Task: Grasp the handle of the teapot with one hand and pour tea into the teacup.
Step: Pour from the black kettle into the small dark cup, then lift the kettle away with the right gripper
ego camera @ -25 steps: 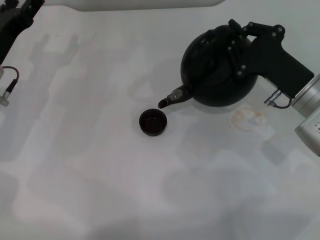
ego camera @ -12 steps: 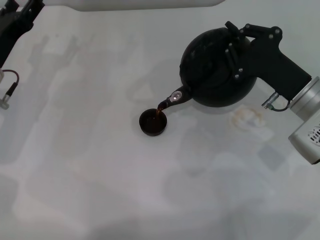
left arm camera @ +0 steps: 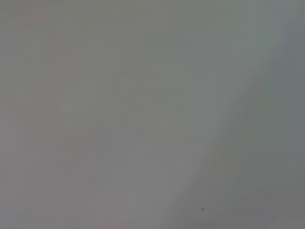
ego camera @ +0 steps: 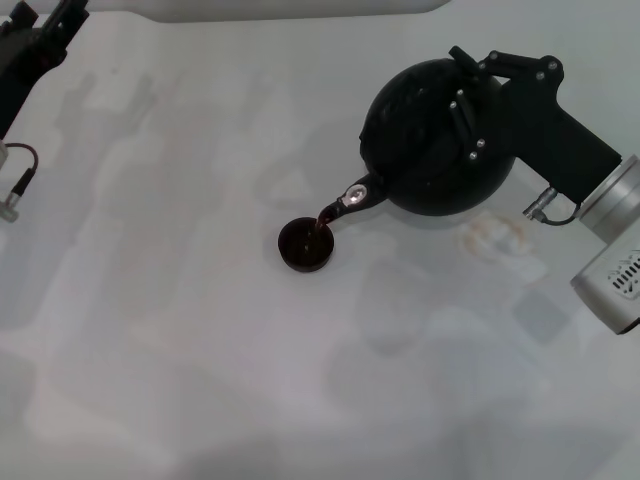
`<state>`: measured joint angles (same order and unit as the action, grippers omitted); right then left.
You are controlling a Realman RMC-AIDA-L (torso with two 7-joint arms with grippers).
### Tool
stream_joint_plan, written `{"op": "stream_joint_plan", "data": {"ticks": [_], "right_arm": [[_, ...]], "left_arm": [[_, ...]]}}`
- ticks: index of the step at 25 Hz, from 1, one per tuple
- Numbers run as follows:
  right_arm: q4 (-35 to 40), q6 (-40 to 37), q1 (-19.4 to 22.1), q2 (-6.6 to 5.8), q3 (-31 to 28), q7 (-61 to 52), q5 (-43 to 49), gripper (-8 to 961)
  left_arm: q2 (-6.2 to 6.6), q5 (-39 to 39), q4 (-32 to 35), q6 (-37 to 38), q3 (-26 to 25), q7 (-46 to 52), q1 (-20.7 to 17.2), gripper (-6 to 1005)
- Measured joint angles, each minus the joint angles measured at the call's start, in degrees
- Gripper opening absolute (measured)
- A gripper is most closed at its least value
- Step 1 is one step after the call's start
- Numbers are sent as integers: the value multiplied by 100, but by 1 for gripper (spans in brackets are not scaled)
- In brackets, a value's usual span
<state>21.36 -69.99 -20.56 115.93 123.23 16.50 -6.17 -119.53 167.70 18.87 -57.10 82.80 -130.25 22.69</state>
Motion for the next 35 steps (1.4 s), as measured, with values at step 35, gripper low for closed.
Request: {"op": "stream_joint_plan", "data": {"ticks": [35], "right_arm": [[0,-21,12,0,-30,134,-7,116]], "left_arm": [[0,8,-60,50,-36,0,51,878]]}}
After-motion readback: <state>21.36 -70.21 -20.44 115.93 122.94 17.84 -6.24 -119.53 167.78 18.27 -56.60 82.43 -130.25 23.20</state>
